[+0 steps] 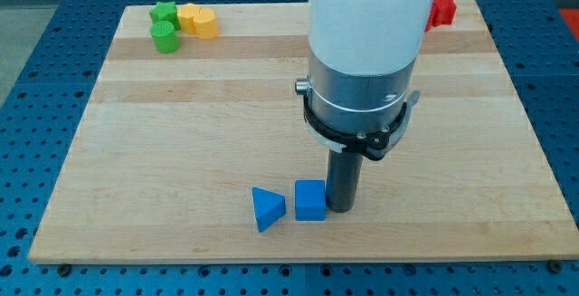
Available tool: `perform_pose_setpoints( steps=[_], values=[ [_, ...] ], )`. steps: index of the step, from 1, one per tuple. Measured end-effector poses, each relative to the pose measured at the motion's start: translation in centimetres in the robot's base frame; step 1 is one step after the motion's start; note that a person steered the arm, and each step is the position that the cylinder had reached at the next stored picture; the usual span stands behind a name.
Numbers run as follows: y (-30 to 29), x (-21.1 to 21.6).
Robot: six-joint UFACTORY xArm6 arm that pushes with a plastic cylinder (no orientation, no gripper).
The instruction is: Point your arm at the yellow hexagon
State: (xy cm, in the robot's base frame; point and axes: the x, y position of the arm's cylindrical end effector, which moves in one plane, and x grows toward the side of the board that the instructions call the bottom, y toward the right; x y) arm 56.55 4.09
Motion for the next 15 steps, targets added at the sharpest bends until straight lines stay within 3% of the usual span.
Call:
perform_pose_setpoints(
  steps=[3, 5, 6, 7, 8, 10, 12, 15],
  values=[
    [0.0, -0.5],
    [2.6, -6.5],
    [0.3, -8.6],
    [-8.0, -9.8],
    [-10.5, -13.6],
    [-10.5, -26.0],
    [-10.6, -35.9],
    [-18.3, -37.3]
  ],
)
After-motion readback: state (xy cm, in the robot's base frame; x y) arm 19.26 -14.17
